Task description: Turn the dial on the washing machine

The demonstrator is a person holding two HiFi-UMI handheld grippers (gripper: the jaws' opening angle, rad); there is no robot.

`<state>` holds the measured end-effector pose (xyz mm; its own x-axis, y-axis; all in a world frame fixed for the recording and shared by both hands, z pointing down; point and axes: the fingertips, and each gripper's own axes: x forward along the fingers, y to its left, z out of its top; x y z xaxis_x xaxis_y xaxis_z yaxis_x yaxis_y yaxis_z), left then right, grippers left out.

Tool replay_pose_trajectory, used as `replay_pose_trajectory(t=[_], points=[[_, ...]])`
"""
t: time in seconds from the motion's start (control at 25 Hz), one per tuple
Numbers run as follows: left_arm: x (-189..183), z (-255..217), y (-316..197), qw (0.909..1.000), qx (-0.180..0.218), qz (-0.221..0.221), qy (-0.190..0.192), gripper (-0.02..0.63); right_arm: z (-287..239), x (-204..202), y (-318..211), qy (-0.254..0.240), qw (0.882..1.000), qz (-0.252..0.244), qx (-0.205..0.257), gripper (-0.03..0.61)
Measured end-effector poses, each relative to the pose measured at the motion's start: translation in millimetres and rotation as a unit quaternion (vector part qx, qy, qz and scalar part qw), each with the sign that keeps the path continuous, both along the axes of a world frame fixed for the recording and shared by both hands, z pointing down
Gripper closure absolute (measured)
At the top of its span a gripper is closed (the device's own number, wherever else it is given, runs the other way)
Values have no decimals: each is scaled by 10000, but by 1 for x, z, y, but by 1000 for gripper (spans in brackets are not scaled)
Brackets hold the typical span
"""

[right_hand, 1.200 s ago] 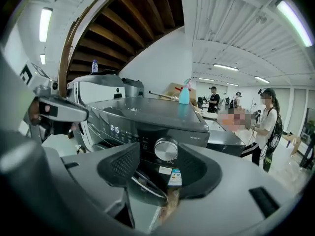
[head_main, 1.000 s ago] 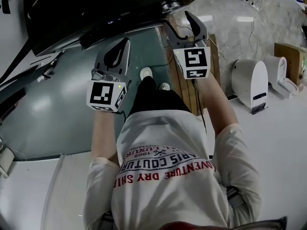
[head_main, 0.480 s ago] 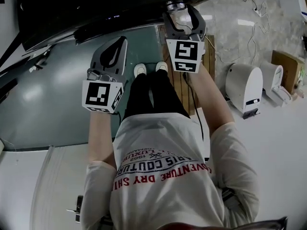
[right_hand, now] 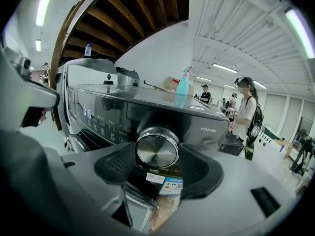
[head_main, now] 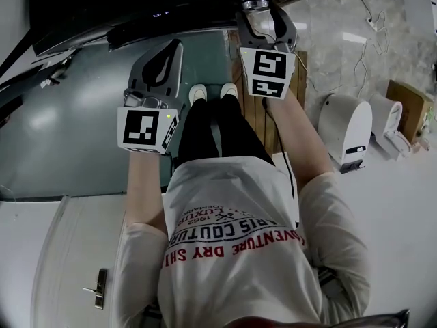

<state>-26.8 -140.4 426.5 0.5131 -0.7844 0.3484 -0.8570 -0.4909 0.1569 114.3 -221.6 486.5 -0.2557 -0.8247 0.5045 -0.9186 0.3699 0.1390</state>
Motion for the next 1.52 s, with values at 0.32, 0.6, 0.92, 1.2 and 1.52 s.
replay_pose_trajectory(t=[0.32, 0.6, 0.92, 1.2, 1.52], points=[[-2, -18, 3, 9990, 365, -183, -208, 598, 4, 7, 0, -585, 9978, 69, -301, 290], [3, -21, 4, 9994, 277, -121, -182, 598, 5, 10, -1, -1469, 9862, 385, -663, 290], [10, -21, 5, 9996, 230, 47, -153, 598, 6, 13, 1, -1097, 9922, 279, -514, 262], [15, -27, 5, 9995, 279, 154, 19, 598, 0, 2, 10, 1065, 9923, -534, 341, 241], [7, -24, 8, 9997, 234, 108, 59, 598, 2, -1, 5, 2197, 9701, -607, 835, 267]])
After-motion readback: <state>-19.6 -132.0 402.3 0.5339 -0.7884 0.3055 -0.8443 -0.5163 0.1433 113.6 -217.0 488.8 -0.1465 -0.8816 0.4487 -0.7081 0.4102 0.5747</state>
